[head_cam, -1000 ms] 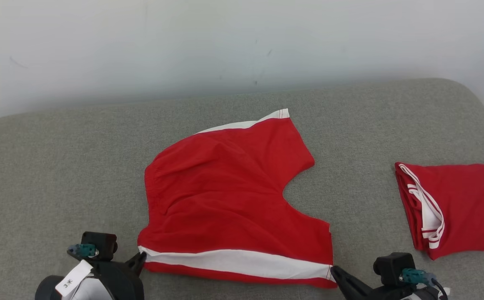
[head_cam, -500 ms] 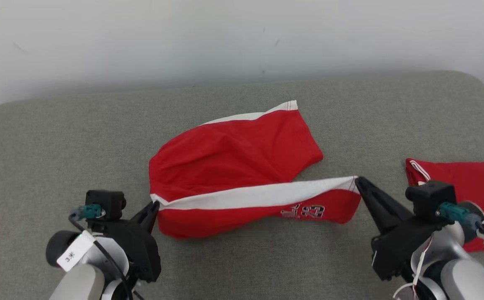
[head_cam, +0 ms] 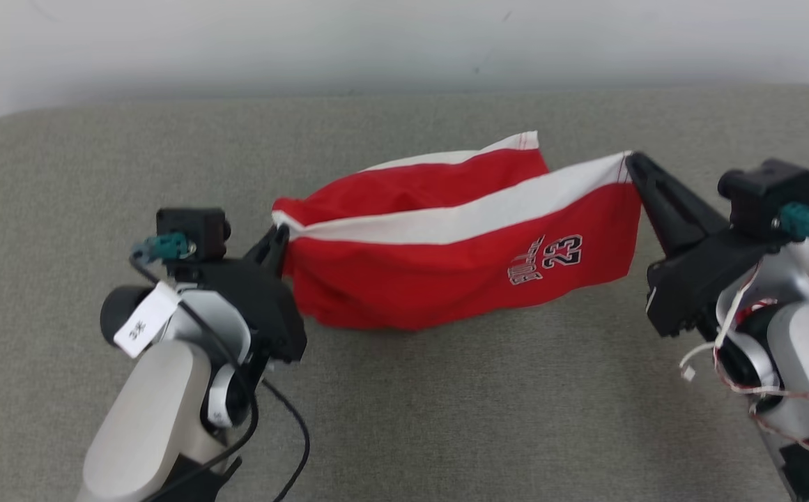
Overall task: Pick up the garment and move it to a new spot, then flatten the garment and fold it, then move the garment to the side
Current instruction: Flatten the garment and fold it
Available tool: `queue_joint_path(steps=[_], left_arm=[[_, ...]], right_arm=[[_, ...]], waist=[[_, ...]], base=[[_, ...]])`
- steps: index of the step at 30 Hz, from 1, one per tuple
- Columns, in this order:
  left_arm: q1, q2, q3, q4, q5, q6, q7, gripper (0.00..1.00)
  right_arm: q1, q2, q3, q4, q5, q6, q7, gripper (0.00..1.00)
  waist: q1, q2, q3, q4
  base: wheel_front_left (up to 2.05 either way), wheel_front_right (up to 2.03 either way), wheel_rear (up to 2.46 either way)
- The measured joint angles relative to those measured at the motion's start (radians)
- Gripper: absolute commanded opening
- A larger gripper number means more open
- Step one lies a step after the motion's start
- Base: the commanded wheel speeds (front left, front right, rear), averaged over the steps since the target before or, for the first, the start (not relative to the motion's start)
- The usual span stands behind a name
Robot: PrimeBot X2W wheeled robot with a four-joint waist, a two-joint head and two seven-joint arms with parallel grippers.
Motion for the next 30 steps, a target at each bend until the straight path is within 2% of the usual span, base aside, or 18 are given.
queue_joint_path(steps=[4, 11, 23, 24, 25, 26, 30], left_arm=[[-0.063, -0.027, 0.005, 0.024, 0.022, 0.015, 0.000, 0.00], [-0.161, -0.039, 0.042, 0.080, 0.040, 0.032, 0.000, 0.00], [-0.279, -0.059, 0.055, 0.166, 0.058, 0.037, -0.020, 0.00], [-0.290, -0.060, 0.056, 0.178, 0.059, 0.040, -0.023, 0.09], [-0.300, -0.060, 0.057, 0.188, 0.060, 0.040, -0.027, 0.68], [-0.308, -0.060, 0.056, 0.197, 0.063, 0.040, -0.028, 1.00], [-0.334, -0.063, 0.053, 0.230, 0.085, 0.040, -0.056, 1.00]], right_arm=[[-0.065, 0.001, 0.001, 0.053, -0.003, 0.005, -0.007, 0.00], [-0.184, 0.007, -0.017, 0.144, -0.006, 0.003, -0.025, 0.00], [-0.342, 0.046, 0.008, 0.326, -0.054, -0.003, -0.083, 0.00], [-0.354, 0.055, 0.006, 0.344, -0.054, -0.005, -0.094, 0.00], [-0.364, 0.063, 0.004, 0.357, -0.054, -0.010, -0.103, 0.45], [-0.374, 0.069, 0.004, 0.372, -0.052, -0.010, -0.113, 1.00], [-0.396, 0.083, 0.003, 0.413, -0.051, -0.008, -0.160, 1.00]], waist=[[0.0001, 0.0000, 0.037, 0.018], [0.0001, 0.0000, 0.108, 0.051], [0.0002, 0.0001, 0.218, 0.081], [0.0002, 0.0000, 0.225, 0.082], [0.0002, 0.0001, 0.232, 0.082], [0.0002, 0.0001, 0.237, 0.082], [0.0002, 0.0000, 0.250, 0.080]], base=[[0.00, 0.00, 0.00], [0.00, 0.00, 0.00], [0.00, 0.00, 0.00], [0.00, 0.00, 0.00], [0.00, 0.00, 0.00], [0.00, 0.00, 0.00], [0.00, 0.00, 0.00]])
